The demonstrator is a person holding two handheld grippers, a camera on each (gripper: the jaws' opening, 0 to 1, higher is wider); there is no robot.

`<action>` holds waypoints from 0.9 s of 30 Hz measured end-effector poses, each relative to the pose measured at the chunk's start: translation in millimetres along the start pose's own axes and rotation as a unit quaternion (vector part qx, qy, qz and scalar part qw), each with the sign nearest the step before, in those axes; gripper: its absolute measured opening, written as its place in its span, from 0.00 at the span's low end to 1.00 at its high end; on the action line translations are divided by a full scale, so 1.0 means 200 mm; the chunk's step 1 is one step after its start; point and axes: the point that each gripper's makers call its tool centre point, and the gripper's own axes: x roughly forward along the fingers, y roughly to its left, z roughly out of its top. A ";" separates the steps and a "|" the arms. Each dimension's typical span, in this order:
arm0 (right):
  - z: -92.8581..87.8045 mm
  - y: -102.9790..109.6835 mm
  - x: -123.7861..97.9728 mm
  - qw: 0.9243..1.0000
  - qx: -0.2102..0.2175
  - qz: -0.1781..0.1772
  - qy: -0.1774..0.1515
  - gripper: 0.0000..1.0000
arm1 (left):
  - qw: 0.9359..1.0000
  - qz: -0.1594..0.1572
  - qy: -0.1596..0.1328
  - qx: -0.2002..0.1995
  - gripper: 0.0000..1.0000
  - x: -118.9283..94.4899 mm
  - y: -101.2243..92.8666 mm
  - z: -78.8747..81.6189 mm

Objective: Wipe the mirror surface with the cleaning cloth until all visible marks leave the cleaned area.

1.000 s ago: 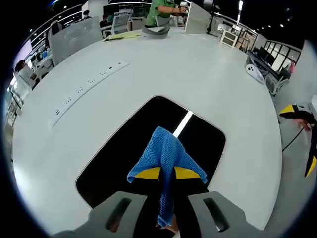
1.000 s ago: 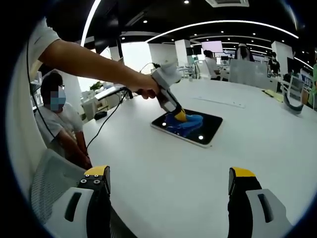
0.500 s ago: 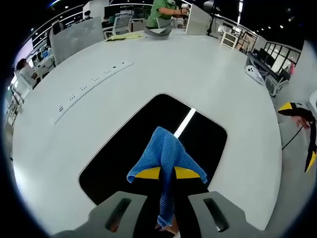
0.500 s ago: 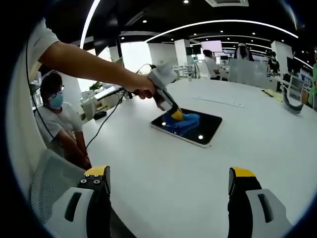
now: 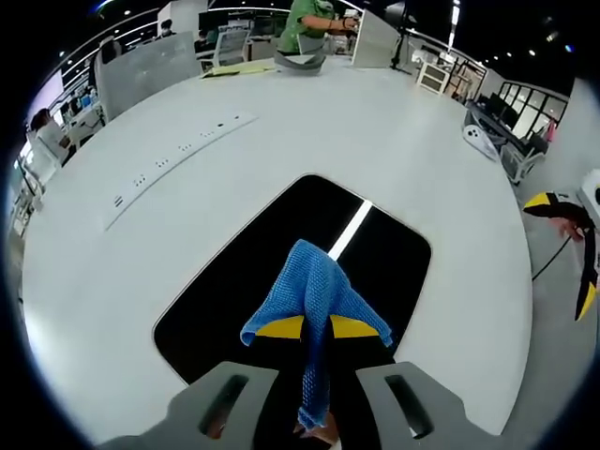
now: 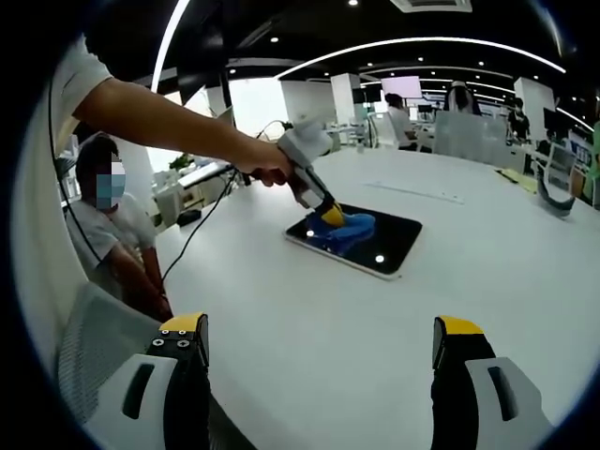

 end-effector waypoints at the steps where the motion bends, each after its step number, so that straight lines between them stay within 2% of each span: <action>1: 0.00 0.00 0.00 1.000 0.000 0.000 0.000 1.00 | 1.000 0.000 0.001 0.000 0.06 0.00 0.00 0.00; 27: 0.01 0.02 0.02 1.000 0.002 0.002 0.000 1.00 | 1.000 -0.001 -0.004 -0.001 0.06 -0.03 0.05 -0.04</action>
